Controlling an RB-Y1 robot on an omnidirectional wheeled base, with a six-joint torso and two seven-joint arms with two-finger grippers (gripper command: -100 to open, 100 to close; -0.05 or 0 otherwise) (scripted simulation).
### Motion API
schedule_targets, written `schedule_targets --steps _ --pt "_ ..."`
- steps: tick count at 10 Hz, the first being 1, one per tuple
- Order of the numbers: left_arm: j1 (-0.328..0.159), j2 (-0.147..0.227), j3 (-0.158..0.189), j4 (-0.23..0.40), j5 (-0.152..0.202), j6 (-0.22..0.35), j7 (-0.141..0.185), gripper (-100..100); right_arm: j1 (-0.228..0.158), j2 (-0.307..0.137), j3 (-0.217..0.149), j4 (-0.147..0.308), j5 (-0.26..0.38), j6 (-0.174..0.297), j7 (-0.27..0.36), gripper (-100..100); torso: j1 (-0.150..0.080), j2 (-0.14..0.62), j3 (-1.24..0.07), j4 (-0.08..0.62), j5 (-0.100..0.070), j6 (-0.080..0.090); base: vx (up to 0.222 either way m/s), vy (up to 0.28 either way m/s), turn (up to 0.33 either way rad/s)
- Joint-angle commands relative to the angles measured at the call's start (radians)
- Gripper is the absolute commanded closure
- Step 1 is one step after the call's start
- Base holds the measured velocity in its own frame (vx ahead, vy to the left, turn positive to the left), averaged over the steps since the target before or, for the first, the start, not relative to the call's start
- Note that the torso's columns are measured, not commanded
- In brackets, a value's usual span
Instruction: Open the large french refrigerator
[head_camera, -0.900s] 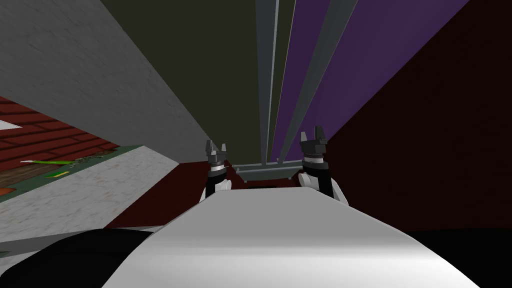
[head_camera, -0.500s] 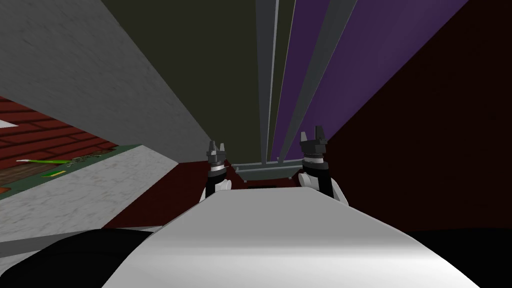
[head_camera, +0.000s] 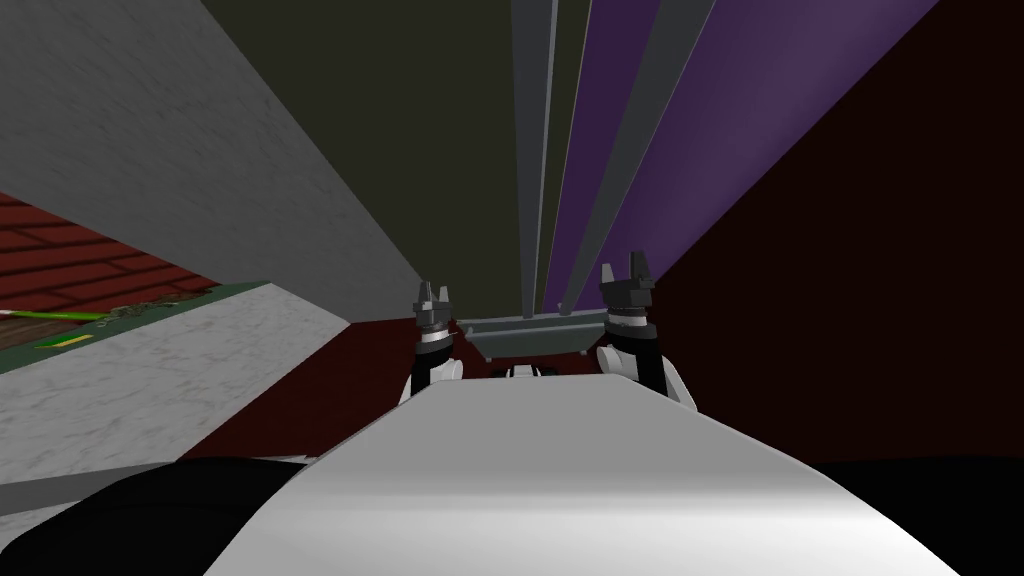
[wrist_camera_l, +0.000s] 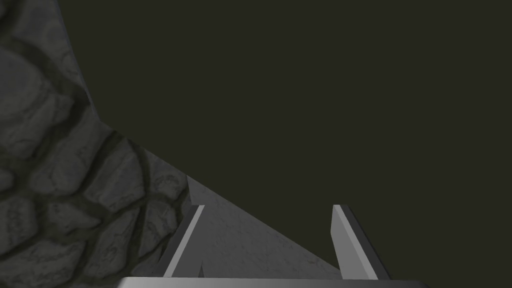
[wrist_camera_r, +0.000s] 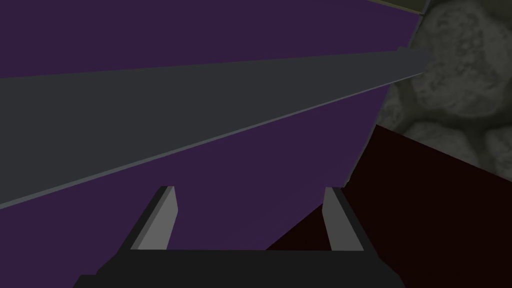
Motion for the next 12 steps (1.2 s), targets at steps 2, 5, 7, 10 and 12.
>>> schedule_targets --steps 2,5,7,10,12 --pt "0.0 0.0 0.0 0.0 0.0 0.0 0.0 0 -0.012 -0.049 0.003 0.024 0.017 0.006 0.04 -100 0.001 0.108 -0.216 0.107 0.0 0.0 -0.001 0.031 -0.017" --pt "0.0 0.0 0.0 0.0 0.0 0.0 0.0 0 -0.032 -0.092 0.007 0.062 0.045 0.015 0.106 -100 0.001 0.121 -0.241 0.12 0.0 0.0 -0.013 0.054 -0.021" --pt "0.0 0.0 0.0 0.001 0.0 0.0 0.0 0 -0.049 -0.118 0.011 0.093 0.069 0.023 0.162 -100 0.001 0.12 -0.242 0.12 0.0 0.0 -0.015 0.064 -0.036" --pt "0.0 0.0 0.0 0.0 0.0 0.0 0.0 0 -0.068 -0.14 0.015 0.129 0.097 0.031 0.228 -100 0.002 0.118 -0.243 0.12 0.0 -0.001 -0.02 0.07 -0.024" --pt "0.0 0.0 0.0 0.001 0.0 0.0 0.0 0 -0.09 -0.16 0.02 0.166 0.127 0.04 0.292 -100 0.0 0.117 -0.244 0.119 0.0 -0.002 -0.013 0.061 -0.032"
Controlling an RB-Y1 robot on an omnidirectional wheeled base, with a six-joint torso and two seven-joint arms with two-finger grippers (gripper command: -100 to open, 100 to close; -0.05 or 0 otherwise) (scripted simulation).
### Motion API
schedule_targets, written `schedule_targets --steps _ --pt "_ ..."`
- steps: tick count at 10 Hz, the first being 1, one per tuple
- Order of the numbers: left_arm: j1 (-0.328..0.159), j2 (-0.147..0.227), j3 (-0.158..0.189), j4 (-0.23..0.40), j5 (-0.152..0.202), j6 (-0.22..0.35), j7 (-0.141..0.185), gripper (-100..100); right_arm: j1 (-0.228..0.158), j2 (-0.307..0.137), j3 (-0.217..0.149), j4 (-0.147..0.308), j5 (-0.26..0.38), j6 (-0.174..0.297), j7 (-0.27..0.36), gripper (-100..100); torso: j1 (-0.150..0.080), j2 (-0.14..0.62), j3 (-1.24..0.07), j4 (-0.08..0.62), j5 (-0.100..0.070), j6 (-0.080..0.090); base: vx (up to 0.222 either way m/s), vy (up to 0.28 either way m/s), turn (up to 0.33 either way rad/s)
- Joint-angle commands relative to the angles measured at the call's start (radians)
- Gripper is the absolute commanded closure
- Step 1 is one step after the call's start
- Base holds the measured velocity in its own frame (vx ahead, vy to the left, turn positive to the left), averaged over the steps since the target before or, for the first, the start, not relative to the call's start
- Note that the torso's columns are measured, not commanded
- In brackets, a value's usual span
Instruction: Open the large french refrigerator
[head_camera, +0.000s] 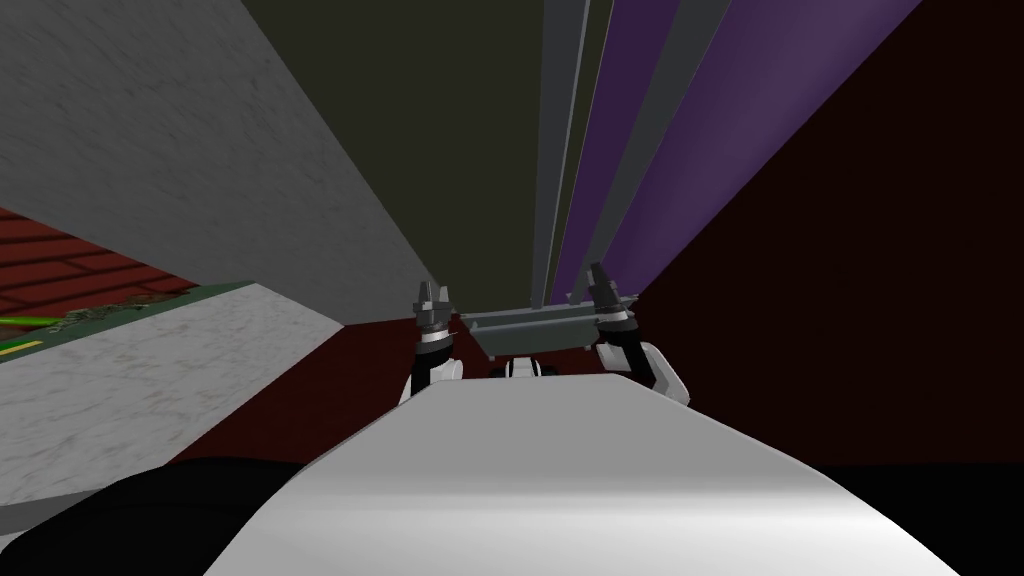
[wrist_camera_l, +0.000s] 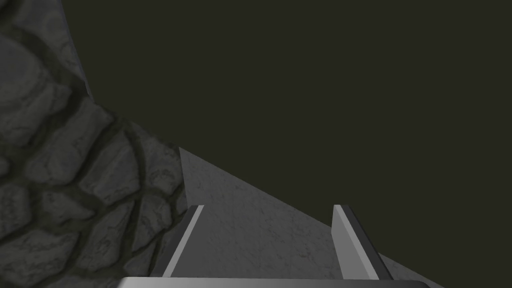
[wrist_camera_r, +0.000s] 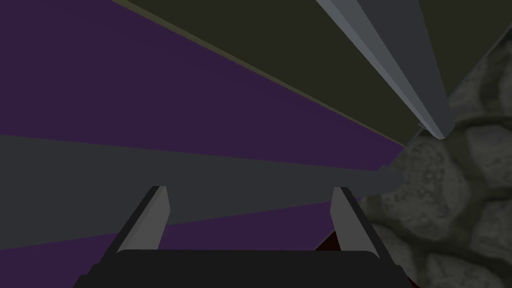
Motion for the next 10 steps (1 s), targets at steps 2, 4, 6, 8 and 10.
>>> schedule_targets --steps 2,4,6,8,10 --pt "0.0 0.0 0.0 0.0 0.0 0.0 0.0 0 -0.027 -0.024 0.008 0.046 0.04 0.017 0.096 -100 0.001 -0.001 -0.001 0.0 0.0 0.001 -0.012 0.057 -0.014" --pt "0.0 0.0 0.0 0.0 0.0 0.0 0.0 0 -0.038 -0.033 0.011 0.066 0.057 0.022 0.136 -100 0.001 0.002 0.001 0.001 0.0 0.001 -0.017 0.067 -0.023" --pt "0.0 0.0 0.0 0.0 0.0 0.0 0.0 0 -0.062 -0.053 0.016 0.109 0.092 0.032 0.2 -100 -0.001 0.004 0.003 0.002 0.0 0.002 -0.02 0.068 -0.03" --pt "0.0 0.0 0.0 0.0 0.0 0.0 0.0 0 -0.075 -0.064 0.019 0.131 0.11 0.038 0.252 -100 0.0 0.004 0.002 0.002 0.0 0.002 -0.01 0.063 -0.022" --pt "0.0 0.0 0.0 0.0 0.0 0.0 0.0 0 -0.087 -0.076 0.022 0.155 0.128 0.043 0.299 -100 -0.001 0.003 0.002 0.002 0.0 0.002 -0.017 0.051 -0.02"
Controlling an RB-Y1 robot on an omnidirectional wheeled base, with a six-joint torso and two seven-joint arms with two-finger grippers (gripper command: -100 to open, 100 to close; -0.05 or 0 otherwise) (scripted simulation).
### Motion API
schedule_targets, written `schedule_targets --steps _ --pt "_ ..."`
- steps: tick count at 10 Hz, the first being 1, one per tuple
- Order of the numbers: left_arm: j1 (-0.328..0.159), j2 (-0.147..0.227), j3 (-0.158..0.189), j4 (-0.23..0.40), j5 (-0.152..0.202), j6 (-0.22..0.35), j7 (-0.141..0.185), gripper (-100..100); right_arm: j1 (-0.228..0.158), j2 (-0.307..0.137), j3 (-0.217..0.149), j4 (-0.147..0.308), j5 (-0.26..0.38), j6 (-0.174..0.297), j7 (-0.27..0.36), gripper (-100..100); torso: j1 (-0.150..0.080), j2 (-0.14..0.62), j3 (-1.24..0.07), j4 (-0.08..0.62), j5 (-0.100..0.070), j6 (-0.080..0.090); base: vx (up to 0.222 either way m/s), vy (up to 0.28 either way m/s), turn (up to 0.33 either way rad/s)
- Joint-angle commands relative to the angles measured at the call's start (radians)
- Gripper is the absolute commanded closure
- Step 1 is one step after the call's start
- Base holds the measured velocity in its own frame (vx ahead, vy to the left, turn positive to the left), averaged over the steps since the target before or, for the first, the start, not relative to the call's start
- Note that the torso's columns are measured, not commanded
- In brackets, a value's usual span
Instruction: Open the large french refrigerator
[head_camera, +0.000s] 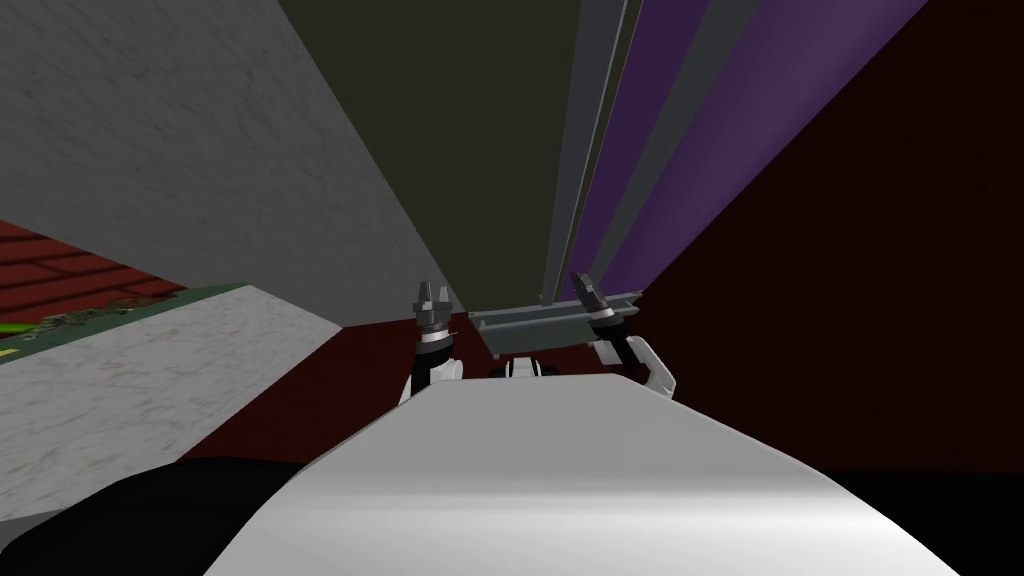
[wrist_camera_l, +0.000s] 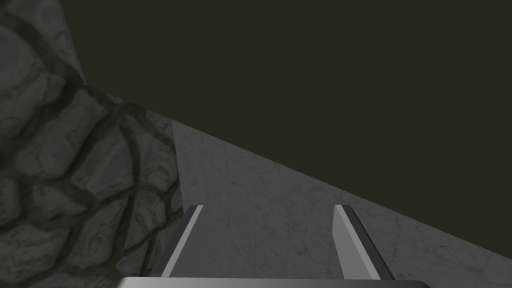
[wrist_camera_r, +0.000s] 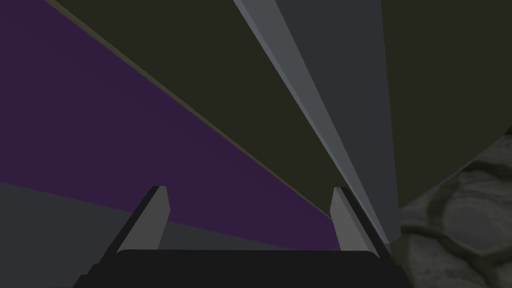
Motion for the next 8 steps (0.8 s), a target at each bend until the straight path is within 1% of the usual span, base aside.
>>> schedule_targets --steps 1,2,3,4,5,6,7,8 --pt "0.0 0.0 0.0 0.0 0.0 0.0 0.0 0 -0.015 -0.013 0.004 0.027 0.021 0.008 0.054 -100 0.001 0.0 0.0 0.0 0.0 0.0 -0.016 0.043 -0.015" --pt "0.0 0.0 0.0 0.0 0.0 0.0 0.0 0 -0.028 -0.026 0.007 0.052 0.039 0.014 0.095 -100 0.0 0.0 0.0 0.0 0.0 0.0 -0.009 0.052 -0.03" --pt "0.0 0.0 0.0 0.0 0.0 0.0 0.0 0 -0.041 -0.039 0.009 0.078 0.058 0.02 0.121 -100 0.001 0.0 0.0 0.0 0.0 0.0 -0.028 0.09 -0.042" --pt "0.0 0.0 0.0 0.0 0.0 0.0 0.0 0 -0.041 -0.039 0.009 0.078 0.058 0.02 0.141 -100 0.003 0.001 0.0 0.0 0.001 0.0 -0.02 0.076 -0.019" --pt "0.0 0.0 0.0 0.0 0.0 0.0 0.0 0 -0.055 -0.053 0.012 0.105 0.077 0.027 0.175 -100 0.002 0.0 0.0 0.0 0.001 0.0 -0.02 0.063 -0.027" --pt "0.0 0.0 0.0 0.0 0.0 0.0 0.0 0 -0.055 -0.053 0.012 0.105 0.077 0.027 0.185 -100 0.0 0.0 0.0 0.0 0.0 0.0 -0.012 0.047 -0.015" --pt "0.0 0.0 0.0 0.0 0.0 0.0 0.0 0 -0.069 -0.067 0.015 0.134 0.095 0.034 0.224 -100 -0.001 0.0 0.0 0.0 0.0 0.0 -0.014 0.052 -0.026" --pt "0.0 0.0 0.0 0.0 0.0 0.0 0.0 0 -0.069 -0.067 0.015 0.134 0.095 0.034 0.23 -100 0.0 0.0 0.0 0.0 0.0 0.0 -0.012 0.046 -0.016"
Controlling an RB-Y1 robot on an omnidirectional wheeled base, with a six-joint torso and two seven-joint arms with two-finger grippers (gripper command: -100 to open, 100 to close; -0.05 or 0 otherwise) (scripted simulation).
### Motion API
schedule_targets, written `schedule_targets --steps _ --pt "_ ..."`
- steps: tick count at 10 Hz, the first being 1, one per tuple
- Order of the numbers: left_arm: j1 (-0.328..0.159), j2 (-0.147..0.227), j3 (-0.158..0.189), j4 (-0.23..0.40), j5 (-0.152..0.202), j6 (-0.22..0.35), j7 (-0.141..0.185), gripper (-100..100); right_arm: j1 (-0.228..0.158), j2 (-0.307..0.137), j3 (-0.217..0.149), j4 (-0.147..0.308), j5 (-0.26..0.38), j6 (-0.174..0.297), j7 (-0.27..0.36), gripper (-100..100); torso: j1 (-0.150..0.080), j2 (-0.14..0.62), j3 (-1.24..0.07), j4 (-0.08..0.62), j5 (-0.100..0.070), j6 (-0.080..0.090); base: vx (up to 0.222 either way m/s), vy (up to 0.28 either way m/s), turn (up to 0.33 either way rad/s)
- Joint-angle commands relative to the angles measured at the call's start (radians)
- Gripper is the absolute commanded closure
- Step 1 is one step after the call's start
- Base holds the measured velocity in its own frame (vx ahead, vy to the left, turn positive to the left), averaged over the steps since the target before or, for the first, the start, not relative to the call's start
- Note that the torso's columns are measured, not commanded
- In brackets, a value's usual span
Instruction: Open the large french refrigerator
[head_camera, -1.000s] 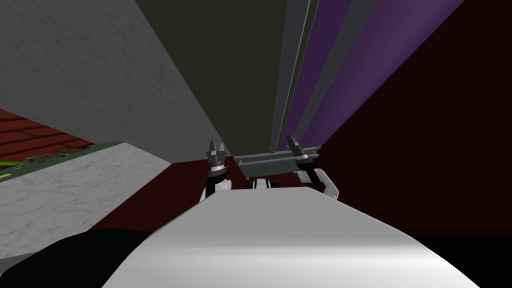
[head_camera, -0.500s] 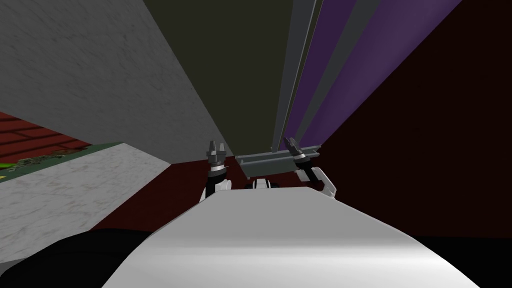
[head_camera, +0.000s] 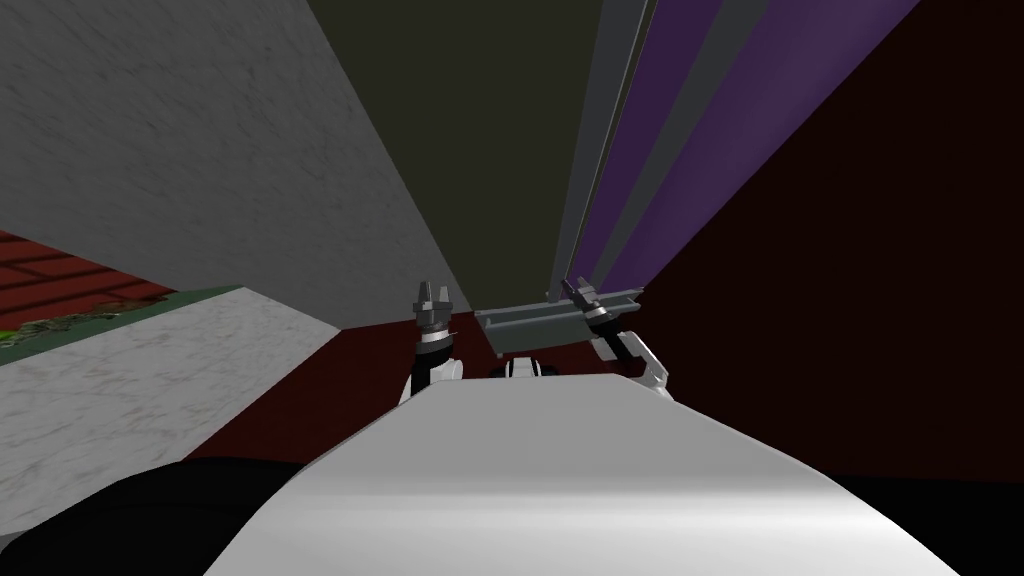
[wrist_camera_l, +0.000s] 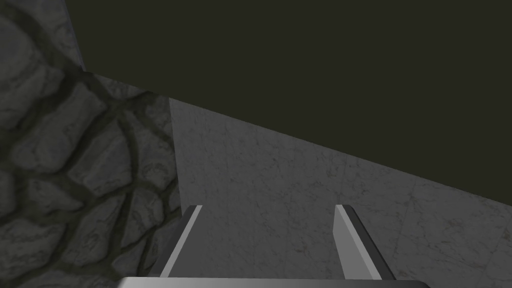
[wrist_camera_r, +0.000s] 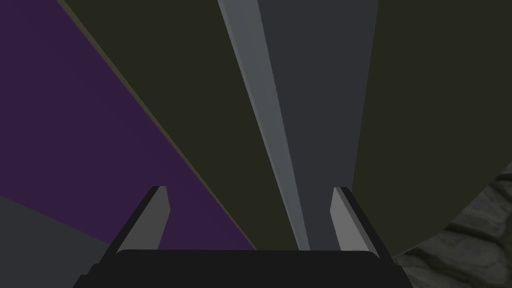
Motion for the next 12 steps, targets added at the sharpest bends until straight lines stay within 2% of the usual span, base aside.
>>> schedule_targets --steps 1,2,4,5,6,7,8,9,10,11,12 --pt "0.0 0.0 0.0 0.0 0.0 0.0 0.0 0 -0.02 -0.024 0.005 0.04 0.028 0.015 0.07 -100 0.0 0.0 0.0 0.0 0.0 0.0 -0.007 0.058 -0.028" --pt "0.0 0.0 0.0 0.0 0.0 0.0 0.0 0 -0.02 -0.024 0.005 0.04 0.028 0.015 0.073 -100 0.001 0.0 0.0 0.0 0.0 0.0 -0.012 0.053 -0.018" --pt "0.0 0.0 0.0 0.0 0.0 0.0 0.0 0 -0.049 -0.055 0.011 0.102 0.065 0.029 0.141 -100 0.001 -0.001 0.0 -0.001 0.0 -0.001 -0.026 0.074 -0.042" --pt "0.0 0.0 0.0 0.0 0.0 0.0 0.0 0 -0.049 -0.055 0.011 0.102 0.065 0.029 0.163 -100 0.002 -0.002 -0.001 -0.002 0.0 -0.001 -0.026 0.07 -0.019" --pt "0.0 0.0 0.0 0.0 0.0 0.0 0.0 0 -0.064 -0.071 0.014 0.134 0.083 0.037 0.193 -100 0.001 -0.004 -0.002 -0.002 0.0 -0.001 -0.024 0.062 -0.029" --pt "0.0 0.0 0.0 0.0 0.0 0.0 0.0 0 -0.064 -0.071 0.014 0.134 0.083 0.037 0.207 -100 0.001 -0.005 -0.003 -0.003 0.0 -0.002 -0.016 0.048 -0.004" --pt "0.0 0.0 0.0 0.0 0.0 0.0 0.0 0 -0.078 -0.087 0.017 0.166 0.102 0.045 0.243 -100 0.0 -0.004 -0.002 -0.002 0.0 -0.001 -0.012 0.05 -0.026" --pt "0.0 0.0 0.0 0.0 0.0 0.0 0.0 0 -0.078 -0.087 0.017 0.166 0.102 0.045 0.251 -100 0.0 -0.003 -0.002 -0.002 0.0 -0.001 -0.018 0.045 -0.017" --pt "0.0 0.0 0.0 0.0 0.0 0.0 0.0 0 -0.093 -0.103 0.02 0.198 0.119 0.052 0.285 -100 -0.001 -0.004 -0.002 -0.002 -0.001 -0.001 -0.027 0.062 -0.026" --pt "0.0 0.0 0.0 0.0 0.0 0.0 0.0 0 -0.093 -0.103 0.02 0.198 0.119 0.052 0.294 -100 0.0 -0.004 -0.002 -0.002 -0.001 0.0 -0.017 0.056 -0.014" --pt "0.0 0.0 0.0 0.0 0.0 0.0 0.0 0 -0.106 -0.119 0.023 0.229 0.137 0.06 0.332 -100 0.0 -0.003 -0.002 -0.001 0.0 0.0 -0.011 0.049 -0.025"
